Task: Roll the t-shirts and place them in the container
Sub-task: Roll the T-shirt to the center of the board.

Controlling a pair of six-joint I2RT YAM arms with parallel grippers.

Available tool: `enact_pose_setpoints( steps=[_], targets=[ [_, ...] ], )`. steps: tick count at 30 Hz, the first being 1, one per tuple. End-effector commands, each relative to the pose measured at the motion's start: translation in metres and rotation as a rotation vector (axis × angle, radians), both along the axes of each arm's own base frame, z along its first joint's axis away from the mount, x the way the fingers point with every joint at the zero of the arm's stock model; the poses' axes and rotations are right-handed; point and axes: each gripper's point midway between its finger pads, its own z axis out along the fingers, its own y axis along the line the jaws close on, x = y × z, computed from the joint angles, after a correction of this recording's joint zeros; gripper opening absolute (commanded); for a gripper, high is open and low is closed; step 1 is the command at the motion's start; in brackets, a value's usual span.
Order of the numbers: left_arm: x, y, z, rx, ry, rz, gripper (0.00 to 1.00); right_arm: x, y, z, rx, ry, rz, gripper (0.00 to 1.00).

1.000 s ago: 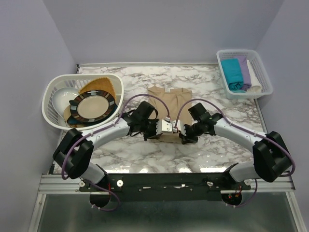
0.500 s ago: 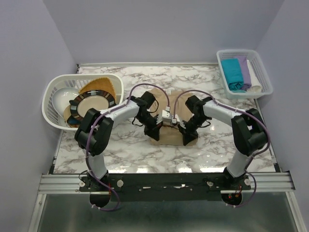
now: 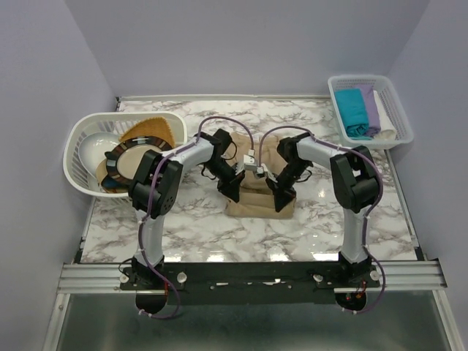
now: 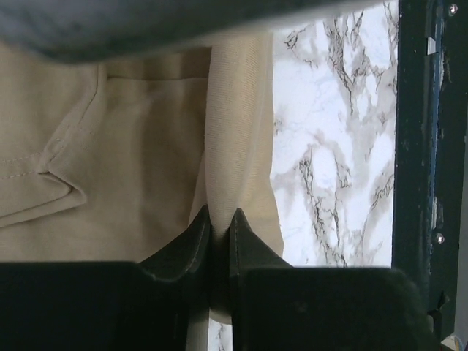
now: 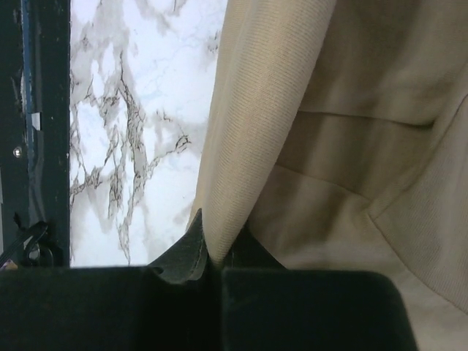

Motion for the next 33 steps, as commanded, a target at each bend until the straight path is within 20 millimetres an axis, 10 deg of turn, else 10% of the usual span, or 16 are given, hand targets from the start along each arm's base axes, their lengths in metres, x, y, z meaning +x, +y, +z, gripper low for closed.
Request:
enact_pose_setpoints(
  steps=[1,12,17,24,33],
  targets=[
    [0.001,0.015,-0.009,0.072,-0.007,-0.011,0.26,-0.010,-0.027,-0.008,-0.152,0.112,0.013,0.08],
    [0.039,0.024,0.035,0.054,-0.327,0.068,0.47,0.000,-0.024,-0.018,-0.199,0.161,-0.015,0.15],
    [0.024,0.029,0.059,0.000,-0.629,0.101,0.55,0.011,-0.017,-0.025,-0.219,0.193,-0.051,0.17],
    [-0.031,0.011,0.042,-0.064,-1.031,0.034,0.66,0.029,-0.007,-0.028,-0.248,0.226,-0.106,0.20],
    [-0.019,-0.007,0.023,-0.045,-1.279,0.152,0.67,0.032,-0.004,-0.031,-0.266,0.245,-0.129,0.20]
  ],
)
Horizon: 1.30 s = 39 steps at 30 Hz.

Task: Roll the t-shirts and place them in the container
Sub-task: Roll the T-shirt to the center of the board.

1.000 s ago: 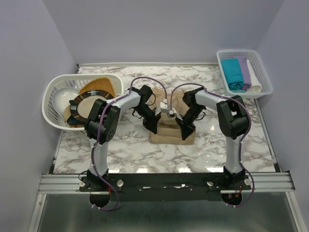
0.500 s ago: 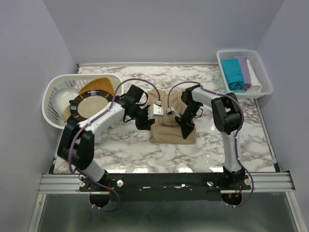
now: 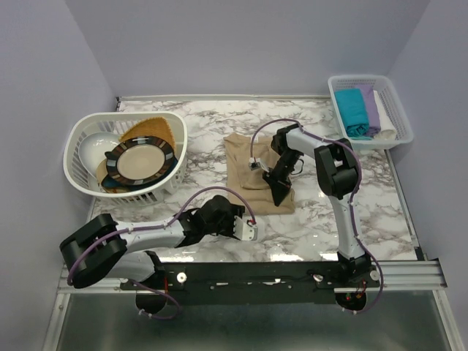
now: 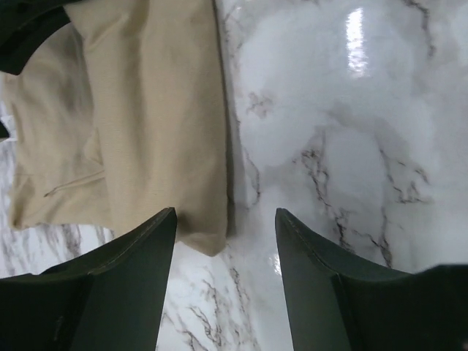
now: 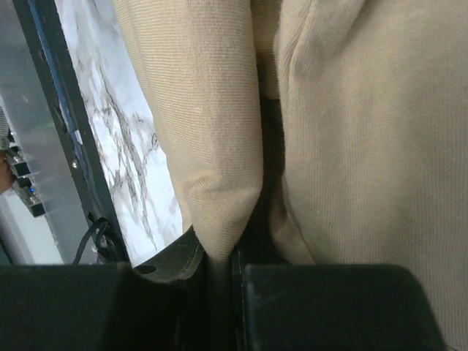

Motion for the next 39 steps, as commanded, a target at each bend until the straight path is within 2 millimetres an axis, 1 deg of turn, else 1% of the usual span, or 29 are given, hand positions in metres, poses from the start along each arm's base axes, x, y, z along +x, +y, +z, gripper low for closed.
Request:
enact_pose_setpoints(
  steps=[1,2,6,8,12,13,14,15,16,17,19,21,22,23,24,25,26,28,29,30,31,32,33,34,35,36,37,38,39],
  targets=[
    [0.041,-0.016,0.032,-0.122,-0.225,0.147,0.67,0.006,-0.006,-0.017,-0.045,0.003,0.014,0.20],
    [0.038,-0.018,0.023,-0.102,-0.220,0.139,0.67,0.006,-0.006,-0.017,-0.046,0.006,0.014,0.20],
    [0.033,-0.016,0.004,-0.052,-0.220,0.103,0.67,0.005,-0.006,-0.017,-0.042,0.002,0.019,0.20],
    [0.033,-0.011,-0.009,0.010,-0.218,0.097,0.65,0.005,-0.006,-0.016,-0.039,0.005,0.020,0.20],
    [0.035,-0.006,-0.029,0.119,-0.169,0.121,0.57,0.004,-0.006,-0.016,-0.029,0.006,0.029,0.20],
    [0.038,-0.008,-0.029,0.143,-0.161,0.131,0.52,0.004,-0.006,-0.016,-0.027,0.005,0.033,0.20],
    [0.038,-0.006,-0.040,0.183,-0.145,0.133,0.47,0.003,-0.006,-0.015,-0.028,0.015,0.033,0.20],
    [0.041,-0.005,-0.042,0.202,-0.149,0.145,0.42,0.003,-0.006,-0.015,-0.027,0.013,0.036,0.20],
    [0.044,-0.008,-0.041,0.209,-0.152,0.150,0.31,0.003,-0.006,-0.015,-0.026,0.017,0.037,0.21],
    [0.044,-0.007,-0.049,0.238,-0.140,0.149,0.23,0.003,-0.006,-0.015,-0.027,0.018,0.037,0.22],
    [0.043,-0.009,-0.052,0.258,-0.119,0.141,0.07,0.003,-0.005,-0.013,-0.023,0.015,0.035,0.27],
    [0.042,-0.011,-0.052,0.258,-0.105,0.137,0.01,0.004,-0.006,-0.014,-0.023,0.003,0.024,0.32],
    [0.039,-0.012,-0.052,0.264,-0.074,0.124,0.00,0.005,-0.007,-0.013,-0.024,-0.008,0.018,0.37],
    [0.039,-0.012,-0.049,0.257,-0.056,0.125,0.00,0.011,-0.006,-0.006,-0.011,-0.054,0.010,0.45],
    [0.038,-0.013,-0.047,0.246,-0.034,0.129,0.00,0.014,-0.009,-0.001,-0.016,-0.065,-0.022,0.79],
    [0.032,-0.008,-0.049,0.259,0.018,0.130,0.00,0.019,-0.010,0.005,-0.007,-0.089,-0.042,0.96],
    [0.029,-0.017,-0.039,0.212,0.059,0.101,0.00,0.029,-0.008,0.025,0.032,-0.157,-0.069,1.00],
    [0.019,-0.015,-0.034,0.198,0.136,0.093,0.00,0.041,-0.018,0.045,0.052,-0.221,-0.137,1.00],
    [0.013,-0.026,-0.021,0.140,0.172,0.049,0.00,0.053,-0.021,0.051,0.066,-0.295,-0.158,1.00],
    [0.013,-0.025,-0.017,0.123,0.201,0.044,0.00,0.064,-0.030,0.077,0.091,-0.400,-0.201,0.99],
    [0.006,-0.022,-0.015,0.124,0.247,0.030,0.00,0.059,-0.038,0.077,0.087,-0.422,-0.228,1.00],
    [0.006,-0.030,-0.003,0.085,0.273,0.009,0.00,0.076,-0.043,0.078,0.096,-0.542,-0.248,1.00],
    [-0.002,-0.035,0.002,0.056,0.323,-0.029,0.00,0.081,-0.050,0.108,0.123,-0.689,-0.270,1.00],
    [-0.004,-0.032,0.004,0.060,0.361,-0.031,0.00,0.083,-0.054,0.114,0.130,-0.779,-0.260,1.00],
    [-0.001,-0.037,0.011,0.044,0.380,-0.043,0.00,0.076,-0.059,0.098,0.137,-0.852,-0.241,1.00],
    [-0.008,-0.042,0.016,0.021,0.428,-0.080,0.00,0.073,-0.059,0.103,0.165,-0.927,-0.223,1.00],
    [-0.008,-0.037,0.015,0.031,0.468,-0.073,0.00,0.063,-0.059,0.122,0.212,-1.043,-0.200,1.00],
    [-0.004,-0.044,0.022,0.017,0.482,-0.078,0.00,0.052,-0.058,0.107,0.234,-1.074,-0.179,1.00],
    [-0.003,-0.045,0.024,0.008,0.508,-0.083,0.00,0.039,-0.050,0.102,0.256,-1.090,-0.135,1.00]
  ],
)
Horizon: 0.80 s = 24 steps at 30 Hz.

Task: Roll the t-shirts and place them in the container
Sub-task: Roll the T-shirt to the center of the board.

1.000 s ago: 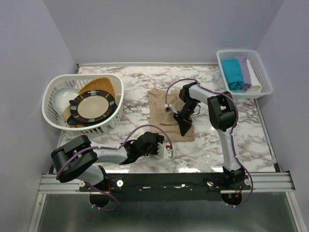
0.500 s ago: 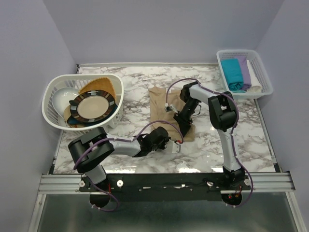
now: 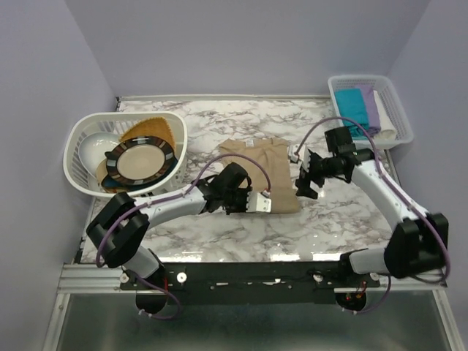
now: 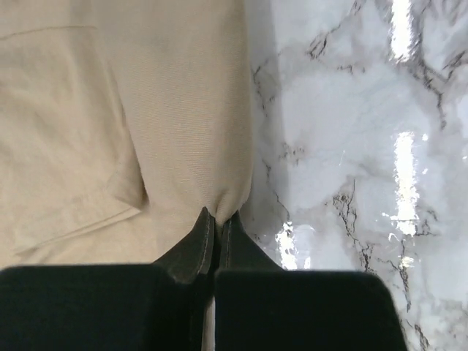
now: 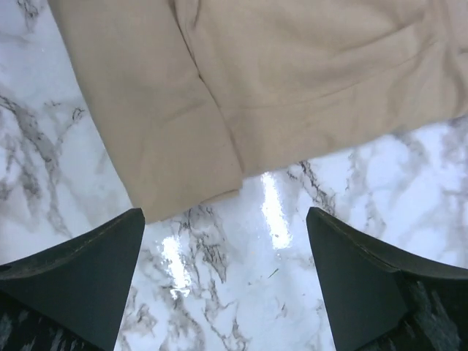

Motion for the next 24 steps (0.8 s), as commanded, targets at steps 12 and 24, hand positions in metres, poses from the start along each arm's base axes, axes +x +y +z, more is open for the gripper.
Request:
enact_pose_setpoints(
  steps=[12,24],
  targets=[
    [-0.011,-0.015,0.024,-0.150,0.442,-0.054,0.00,-0.059,0.048,-0.040,0.015,-0.461,0.288,1.00],
    [0.000,-0.008,0.027,-0.171,0.540,-0.032,0.00,-0.054,0.061,-0.080,-0.027,-0.408,0.365,1.00]
  ],
)
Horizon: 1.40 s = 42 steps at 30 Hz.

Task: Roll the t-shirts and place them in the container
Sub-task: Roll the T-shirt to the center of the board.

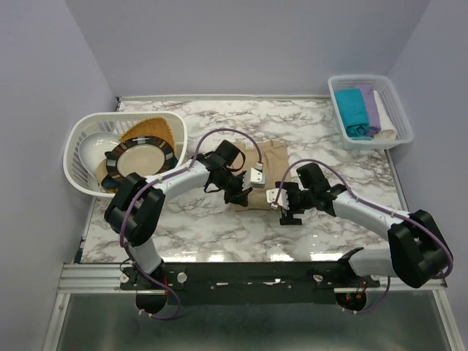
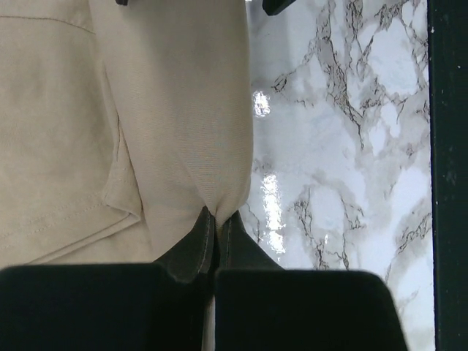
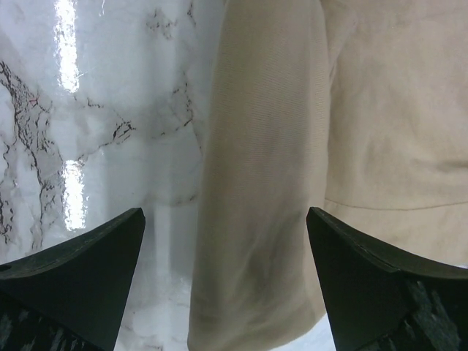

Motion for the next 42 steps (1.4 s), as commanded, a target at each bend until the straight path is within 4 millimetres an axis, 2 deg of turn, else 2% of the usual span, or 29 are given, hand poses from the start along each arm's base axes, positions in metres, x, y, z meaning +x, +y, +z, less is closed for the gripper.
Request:
enact_pose_setpoints(
  steps=[1,3,6,7,9,10,13,14,16,18,19,20,25,27,32,41,42],
  targets=[
    [-0.006,0.001,0.009,-0.043,0.082,-0.024,0.00,0.012,0.006,-0.009,-0.018,-0.054,0.022,1.00],
    [-0.005,0.002,0.010,-0.053,0.100,-0.019,0.00,0.022,0.007,-0.013,-0.034,-0.083,0.001,0.99],
    [-0.005,0.003,0.009,-0.054,0.116,-0.020,0.00,0.036,0.008,-0.013,-0.041,-0.108,-0.042,0.86],
    [-0.006,0.004,0.008,-0.049,0.120,-0.017,0.04,0.040,0.009,-0.011,-0.035,-0.112,-0.051,0.69],
    [-0.001,0.008,0.006,-0.023,0.109,0.018,0.17,0.039,0.011,-0.011,-0.037,-0.095,-0.049,0.50],
    [0.004,0.007,0.007,-0.020,0.087,0.038,0.32,0.039,0.011,-0.011,-0.039,-0.086,-0.050,0.36],
    [0.014,0.018,0.011,-0.010,-0.002,0.103,0.41,0.036,0.012,-0.010,-0.045,-0.050,-0.042,0.18],
    [0.009,0.025,0.014,-0.016,-0.037,0.115,0.46,0.033,0.013,-0.009,-0.049,-0.027,-0.035,0.17],
    [0.017,0.027,0.025,-0.055,-0.124,0.153,0.51,0.030,0.013,-0.010,-0.054,0.006,-0.037,0.03],
    [0.008,0.032,0.029,-0.085,-0.161,0.177,0.61,0.026,0.014,-0.009,-0.055,0.037,-0.027,0.02],
    [0.013,0.030,0.032,-0.102,-0.193,0.211,0.64,0.025,0.015,-0.009,-0.053,0.049,-0.028,0.03],
    [0.005,0.032,0.026,-0.094,-0.198,0.213,0.69,0.023,0.014,-0.010,-0.057,0.062,-0.030,0.02],
    [0.007,0.028,0.015,-0.083,-0.275,0.295,0.76,0.025,0.015,-0.012,-0.068,0.087,-0.048,0.04],
    [0.004,0.025,0.012,-0.063,-0.286,0.290,0.76,0.024,0.014,-0.014,-0.070,0.095,-0.051,0.04],
    [0.010,0.022,0.008,-0.025,-0.320,0.334,0.77,0.023,0.015,-0.011,-0.058,0.096,-0.059,0.05],
    [0.018,0.015,-0.005,0.061,-0.274,0.345,0.76,0.023,0.018,0.000,-0.021,0.106,-0.093,0.06],
    [0.018,0.015,-0.011,0.081,-0.260,0.342,0.76,0.023,0.018,0.000,-0.021,0.104,-0.097,0.06]
  ],
)
